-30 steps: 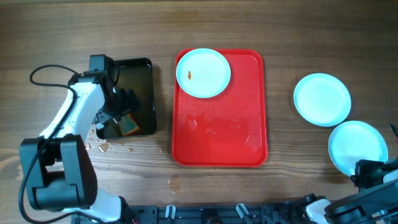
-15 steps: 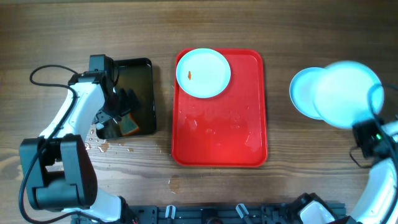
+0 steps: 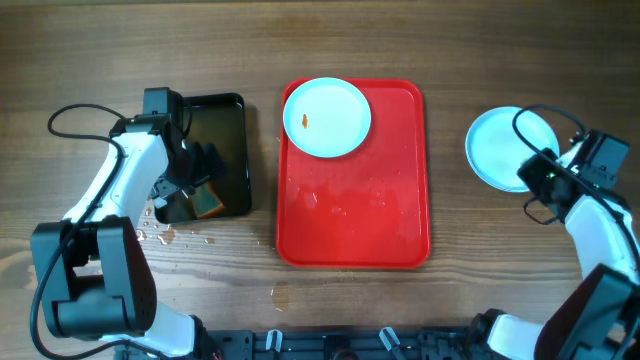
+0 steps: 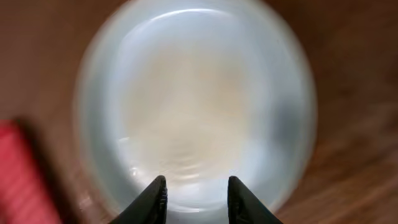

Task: Clean dirty plates on tray and stack at the side
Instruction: 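Drag the last plate to the tray center with the right gripper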

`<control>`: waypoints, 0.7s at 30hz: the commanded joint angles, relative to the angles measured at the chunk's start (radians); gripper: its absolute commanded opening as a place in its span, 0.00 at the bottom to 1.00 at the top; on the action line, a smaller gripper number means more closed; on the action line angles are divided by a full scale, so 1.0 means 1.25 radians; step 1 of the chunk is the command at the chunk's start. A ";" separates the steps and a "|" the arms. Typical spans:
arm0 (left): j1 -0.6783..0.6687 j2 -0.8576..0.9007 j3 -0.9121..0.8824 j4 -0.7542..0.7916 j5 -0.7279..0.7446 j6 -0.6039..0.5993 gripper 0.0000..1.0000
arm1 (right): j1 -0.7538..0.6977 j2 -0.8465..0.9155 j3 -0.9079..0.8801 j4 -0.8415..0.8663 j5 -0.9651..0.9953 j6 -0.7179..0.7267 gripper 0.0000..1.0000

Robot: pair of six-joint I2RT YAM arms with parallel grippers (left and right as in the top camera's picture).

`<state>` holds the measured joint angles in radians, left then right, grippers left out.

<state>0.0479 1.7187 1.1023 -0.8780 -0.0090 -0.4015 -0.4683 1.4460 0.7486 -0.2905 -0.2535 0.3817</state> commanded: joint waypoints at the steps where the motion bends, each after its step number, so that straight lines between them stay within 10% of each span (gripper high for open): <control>1: 0.004 -0.007 0.004 0.000 0.004 0.004 1.00 | 0.095 -0.109 0.061 -0.054 -0.201 -0.105 0.36; 7: 0.004 -0.007 0.004 0.000 0.004 0.004 1.00 | 0.512 -0.010 0.144 0.026 -0.010 -0.198 0.55; 15: 0.004 -0.007 0.004 0.000 0.004 0.004 1.00 | 0.621 0.392 0.144 0.411 0.076 -0.171 0.53; 21: 0.004 -0.007 0.004 0.000 0.004 0.004 1.00 | 0.622 0.374 0.145 0.248 0.061 -0.010 0.04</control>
<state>0.0479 1.7176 1.1023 -0.8783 -0.0086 -0.4015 0.3069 1.9537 0.9459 0.1658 -0.1875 0.2325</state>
